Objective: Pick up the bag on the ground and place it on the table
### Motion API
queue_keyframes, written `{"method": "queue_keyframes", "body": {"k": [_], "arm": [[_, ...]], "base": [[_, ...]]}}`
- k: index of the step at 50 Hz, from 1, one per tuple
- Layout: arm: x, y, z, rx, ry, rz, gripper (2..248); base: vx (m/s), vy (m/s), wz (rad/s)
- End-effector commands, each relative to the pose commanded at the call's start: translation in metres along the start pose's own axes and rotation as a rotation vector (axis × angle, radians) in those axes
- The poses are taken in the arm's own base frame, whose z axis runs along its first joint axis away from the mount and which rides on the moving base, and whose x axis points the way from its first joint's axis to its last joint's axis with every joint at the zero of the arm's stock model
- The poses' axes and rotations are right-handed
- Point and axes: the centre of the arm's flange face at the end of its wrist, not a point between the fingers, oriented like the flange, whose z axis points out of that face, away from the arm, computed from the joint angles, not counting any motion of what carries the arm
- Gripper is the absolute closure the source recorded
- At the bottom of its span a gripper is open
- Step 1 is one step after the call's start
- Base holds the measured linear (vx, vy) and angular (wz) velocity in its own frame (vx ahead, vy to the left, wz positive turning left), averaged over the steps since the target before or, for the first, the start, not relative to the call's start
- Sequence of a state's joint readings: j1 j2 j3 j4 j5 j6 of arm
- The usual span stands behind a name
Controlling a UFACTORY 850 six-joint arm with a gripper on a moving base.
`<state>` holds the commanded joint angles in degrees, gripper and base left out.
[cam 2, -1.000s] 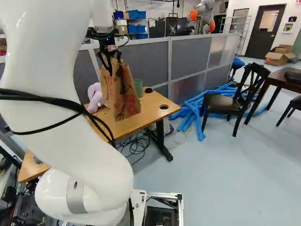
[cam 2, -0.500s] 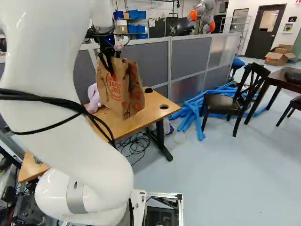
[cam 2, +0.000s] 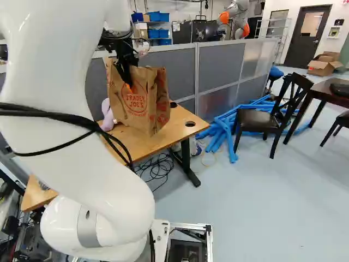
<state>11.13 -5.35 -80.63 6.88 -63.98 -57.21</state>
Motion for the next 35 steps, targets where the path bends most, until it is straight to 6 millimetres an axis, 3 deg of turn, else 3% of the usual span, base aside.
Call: {"method": "queue_keyframes", "body": {"k": [35], "arm": [[0.0,0.0,0.0,0.0,0.0,-0.368,232]], "base": [[0.0,0.0,0.0]]}}
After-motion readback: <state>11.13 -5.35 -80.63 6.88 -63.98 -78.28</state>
